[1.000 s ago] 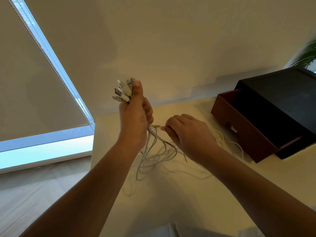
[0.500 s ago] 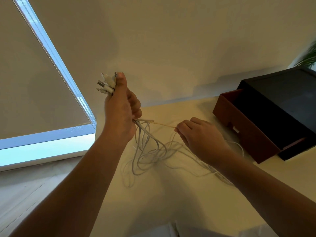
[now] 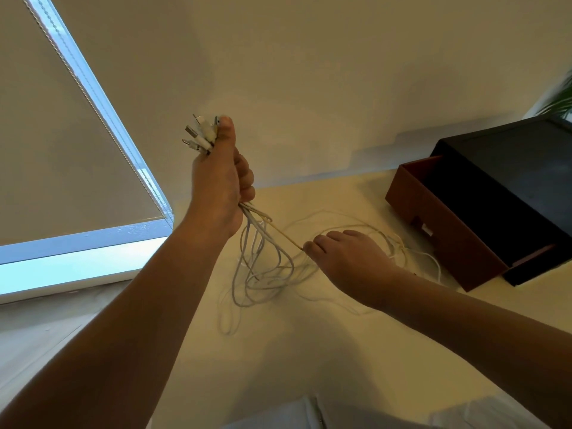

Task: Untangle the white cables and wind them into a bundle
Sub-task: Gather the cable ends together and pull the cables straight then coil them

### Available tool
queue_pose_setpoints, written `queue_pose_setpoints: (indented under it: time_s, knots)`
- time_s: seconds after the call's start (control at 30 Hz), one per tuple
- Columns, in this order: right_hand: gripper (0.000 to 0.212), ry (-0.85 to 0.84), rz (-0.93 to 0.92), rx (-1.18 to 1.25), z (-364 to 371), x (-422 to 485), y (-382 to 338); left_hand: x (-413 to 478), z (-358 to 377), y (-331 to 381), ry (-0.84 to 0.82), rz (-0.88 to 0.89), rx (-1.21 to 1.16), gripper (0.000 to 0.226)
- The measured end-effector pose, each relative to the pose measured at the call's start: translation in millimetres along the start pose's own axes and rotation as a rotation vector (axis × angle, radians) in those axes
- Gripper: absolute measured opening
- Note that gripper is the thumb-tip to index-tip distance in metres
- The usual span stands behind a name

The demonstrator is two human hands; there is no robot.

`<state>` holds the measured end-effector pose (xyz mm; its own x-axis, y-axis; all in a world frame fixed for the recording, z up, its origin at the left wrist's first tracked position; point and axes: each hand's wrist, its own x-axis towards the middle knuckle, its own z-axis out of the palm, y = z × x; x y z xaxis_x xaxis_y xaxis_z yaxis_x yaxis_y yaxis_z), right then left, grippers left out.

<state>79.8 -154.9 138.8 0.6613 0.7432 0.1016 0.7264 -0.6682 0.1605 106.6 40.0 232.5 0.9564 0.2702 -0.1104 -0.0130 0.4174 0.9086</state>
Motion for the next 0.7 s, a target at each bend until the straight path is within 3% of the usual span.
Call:
queue_pose_setpoints:
  time_s: [0.47,0.7]
  knots:
    - [0.045,-0.004,0.095,0.085,6,-24,17,6,-11,25,0.071,0.052,-0.013,0.053]
    - [0.025,0.076,0.414,0.457,4,-24,25,1,-22,19,0.054,0.022,0.008,0.053]
